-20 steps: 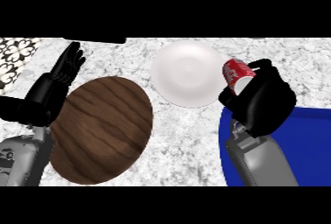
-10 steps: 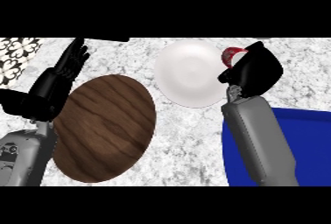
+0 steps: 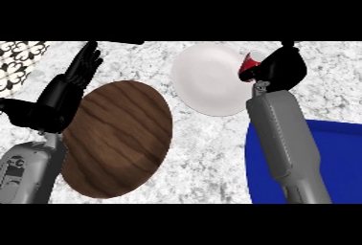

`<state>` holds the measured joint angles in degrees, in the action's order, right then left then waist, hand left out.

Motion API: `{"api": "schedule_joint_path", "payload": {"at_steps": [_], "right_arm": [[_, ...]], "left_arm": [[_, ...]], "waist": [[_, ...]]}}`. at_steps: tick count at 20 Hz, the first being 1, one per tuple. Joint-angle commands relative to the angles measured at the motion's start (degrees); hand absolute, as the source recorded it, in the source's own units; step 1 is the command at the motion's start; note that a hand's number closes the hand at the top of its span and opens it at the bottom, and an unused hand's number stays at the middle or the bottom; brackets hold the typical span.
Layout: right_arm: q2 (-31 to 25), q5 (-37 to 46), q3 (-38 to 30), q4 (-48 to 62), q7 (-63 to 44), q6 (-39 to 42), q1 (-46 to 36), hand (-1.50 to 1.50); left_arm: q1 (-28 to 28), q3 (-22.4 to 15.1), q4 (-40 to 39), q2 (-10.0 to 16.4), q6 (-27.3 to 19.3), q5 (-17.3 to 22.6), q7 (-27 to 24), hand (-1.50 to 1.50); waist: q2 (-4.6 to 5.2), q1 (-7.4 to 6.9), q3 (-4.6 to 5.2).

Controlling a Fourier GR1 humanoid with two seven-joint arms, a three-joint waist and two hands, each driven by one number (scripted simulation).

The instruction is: Pick the can from the tray and place it in the plate

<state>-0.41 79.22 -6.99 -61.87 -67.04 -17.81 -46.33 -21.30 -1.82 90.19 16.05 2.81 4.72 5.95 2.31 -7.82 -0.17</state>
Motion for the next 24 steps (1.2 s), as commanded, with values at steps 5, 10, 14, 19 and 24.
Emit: {"api": "schedule_joint_path", "payload": {"at_steps": [5, 10, 14, 19, 24], "right_arm": [[0.4, 0.7, -4.3, 7.1, -3.6, -24.4, -3.8, -1.5], [0.4, 2.2, -6.1, 8.5, -2.8, -34.7, -7.3, -1.5], [0.4, 2.7, -7.4, 10.7, -4.0, -42.1, -8.7, -1.5], [0.4, 3.7, -4.5, 11.3, -6.3, -50.8, -4.2, -1.5], [0.4, 3.8, 1.9, 6.5, -8.5, -53.6, 2.4, -1.5]], "left_arm": [[-0.7, 0.3, 0.0, 0.3, -0.1, -0.2, 0.6, 0.0], [-0.1, 0.7, 0.2, 0.5, 0.2, 0.2, 1.1, 0.0], [-0.3, 1.1, -1.5, 0.9, 0.2, -0.3, 0.7, 0.0], [-0.7, 2.1, -2.4, 0.3, -1.3, -0.6, 0.8, 0.0], [2.0, 2.9, -2.2, 0.9, -0.9, -0.5, 0.5, 0.0]], "waist": [[-0.06, 0.25, 0.01], [-0.51, -0.14, 0.08], [-0.92, 1.46, 0.18], [-1.89, 3.95, 0.21], [-2.98, 5.66, 0.27]]}}
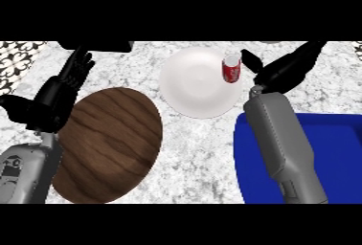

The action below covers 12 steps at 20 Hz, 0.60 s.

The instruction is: Pick the can from the tray and place it in the plate

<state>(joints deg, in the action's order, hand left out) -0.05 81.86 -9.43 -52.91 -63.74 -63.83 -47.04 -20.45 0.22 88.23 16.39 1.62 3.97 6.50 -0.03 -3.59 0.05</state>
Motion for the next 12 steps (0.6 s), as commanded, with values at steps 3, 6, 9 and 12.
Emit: {"api": "schedule_joint_path", "payload": {"at_steps": [3, 6, 9, 12], "right_arm": [[0.0, 1.3, 7.3, -5.1, -13.6, -7.1, 5.2, -1.5], [0.1, 0.9, 12.4, -9.6, -14.2, -7.1, 11.4, -1.5], [0.1, 0.9, 16.9, -13.8, -15.2, -7.2, 17.2, -1.5], [0.1, 3.0, 19.0, -20.9, -16.1, -3.5, 21.7, -1.5]], "left_arm": [[0.1, 0.3, 1.5, -0.3, -1.2, -0.3, 1.7, 0.0], [4.9, 1.7, 0.5, 1.1, 1.0, 0.6, -1.6, 0.0], [1.6, 2.9, -1.8, 2.0, 0.8, 0.6, -0.8, 0.0], [4.6, 2.3, -0.2, 0.9, -0.3, -0.3, -2.0, 0.0]], "waist": [[-0.97, 1.66, 0.03], [-1.11, 2.09, 0.08], [-1.0, 3.54, 0.06], [-1.49, 4.38, 0.12]]}}
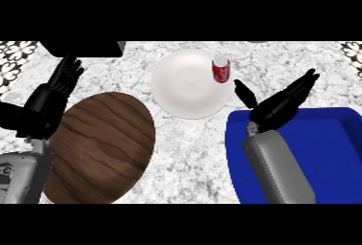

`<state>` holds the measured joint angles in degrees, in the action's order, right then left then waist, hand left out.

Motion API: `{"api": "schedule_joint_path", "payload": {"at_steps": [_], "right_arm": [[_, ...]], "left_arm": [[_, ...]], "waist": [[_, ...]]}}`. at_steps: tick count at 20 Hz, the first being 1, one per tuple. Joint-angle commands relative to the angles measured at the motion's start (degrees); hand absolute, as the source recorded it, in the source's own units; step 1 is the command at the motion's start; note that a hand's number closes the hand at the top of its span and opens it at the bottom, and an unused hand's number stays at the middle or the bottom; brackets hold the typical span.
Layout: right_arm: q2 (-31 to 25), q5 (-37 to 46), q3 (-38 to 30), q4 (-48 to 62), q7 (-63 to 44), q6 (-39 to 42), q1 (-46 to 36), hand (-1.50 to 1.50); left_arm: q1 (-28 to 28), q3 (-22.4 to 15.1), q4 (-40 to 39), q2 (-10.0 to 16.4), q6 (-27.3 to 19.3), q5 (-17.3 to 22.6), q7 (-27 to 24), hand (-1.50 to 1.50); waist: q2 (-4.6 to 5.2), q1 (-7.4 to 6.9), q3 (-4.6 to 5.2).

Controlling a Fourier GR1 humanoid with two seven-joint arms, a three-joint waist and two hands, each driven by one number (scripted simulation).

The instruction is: Pick the can from the tray and place it in the plate

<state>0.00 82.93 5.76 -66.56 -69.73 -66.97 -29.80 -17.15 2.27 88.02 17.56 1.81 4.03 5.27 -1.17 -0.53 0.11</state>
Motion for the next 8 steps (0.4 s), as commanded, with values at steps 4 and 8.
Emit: {"api": "schedule_joint_path", "payload": {"at_steps": [4, 8], "right_arm": [[0.0, 4.6, 9.8, -13.4, -12.8, -0.4, 13.0, -1.5], [0.0, 10.7, 11.5, -20.4, -14.8, 2.1, 21.0, -1.5]], "left_arm": [[0.9, 0.8, 0.7, 0.3, -0.1, 0.3, 0.8, 0.0], [2.1, 1.6, 2.2, 0.6, -0.1, 0.8, 0.7, 0.0]], "waist": [[-0.02, 1.52, -0.01], [-0.01, 1.89, 0.01]]}}
